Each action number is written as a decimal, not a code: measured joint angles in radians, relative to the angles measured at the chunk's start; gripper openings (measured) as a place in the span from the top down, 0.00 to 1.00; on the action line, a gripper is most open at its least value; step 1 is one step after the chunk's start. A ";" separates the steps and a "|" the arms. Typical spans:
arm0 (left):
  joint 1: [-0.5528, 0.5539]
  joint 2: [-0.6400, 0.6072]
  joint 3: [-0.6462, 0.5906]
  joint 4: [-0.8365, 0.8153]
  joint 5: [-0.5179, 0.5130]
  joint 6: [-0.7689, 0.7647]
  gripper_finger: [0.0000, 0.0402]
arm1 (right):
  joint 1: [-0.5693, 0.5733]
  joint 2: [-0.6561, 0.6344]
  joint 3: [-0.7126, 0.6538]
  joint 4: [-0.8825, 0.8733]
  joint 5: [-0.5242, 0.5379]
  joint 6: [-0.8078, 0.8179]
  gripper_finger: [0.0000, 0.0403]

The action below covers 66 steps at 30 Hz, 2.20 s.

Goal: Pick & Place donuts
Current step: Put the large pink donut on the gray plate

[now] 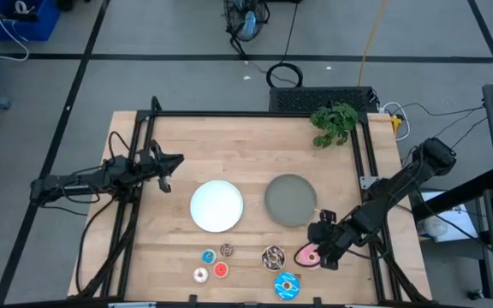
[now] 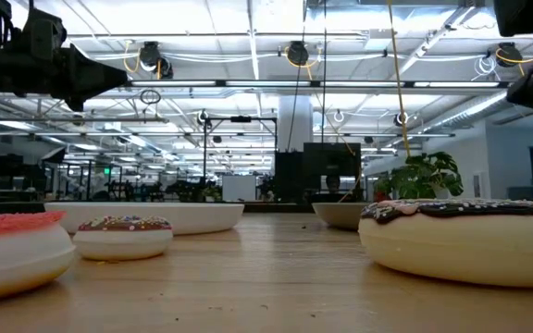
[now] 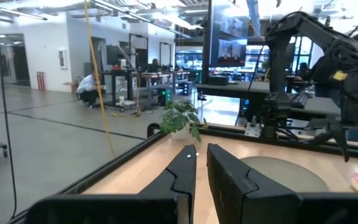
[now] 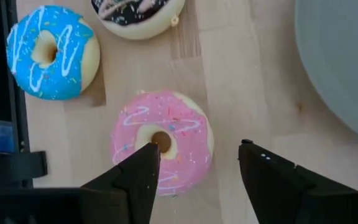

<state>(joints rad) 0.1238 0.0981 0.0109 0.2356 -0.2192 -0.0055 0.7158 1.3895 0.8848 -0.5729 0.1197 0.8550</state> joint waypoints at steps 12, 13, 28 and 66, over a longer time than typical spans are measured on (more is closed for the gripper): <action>0.000 0.000 0.000 0.003 -0.002 -0.001 0.88 | 0.006 0.136 -0.033 0.154 -0.051 -0.025 0.49; 0.000 0.000 0.000 0.003 -0.005 0.000 0.88 | 0.006 0.147 -0.033 0.149 -0.052 -0.018 0.49; 0.000 0.000 0.000 0.002 -0.028 0.002 0.88 | -0.005 0.174 -0.021 0.109 -0.073 -0.001 0.51; 0.000 0.000 0.000 -0.030 -0.027 -0.025 0.88 | -0.069 0.037 0.402 -0.389 -0.077 -0.085 0.98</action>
<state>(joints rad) 0.1241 0.0978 0.0109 0.2054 -0.2466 -0.0303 0.6468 1.4265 1.2868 -0.9617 0.0423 0.7700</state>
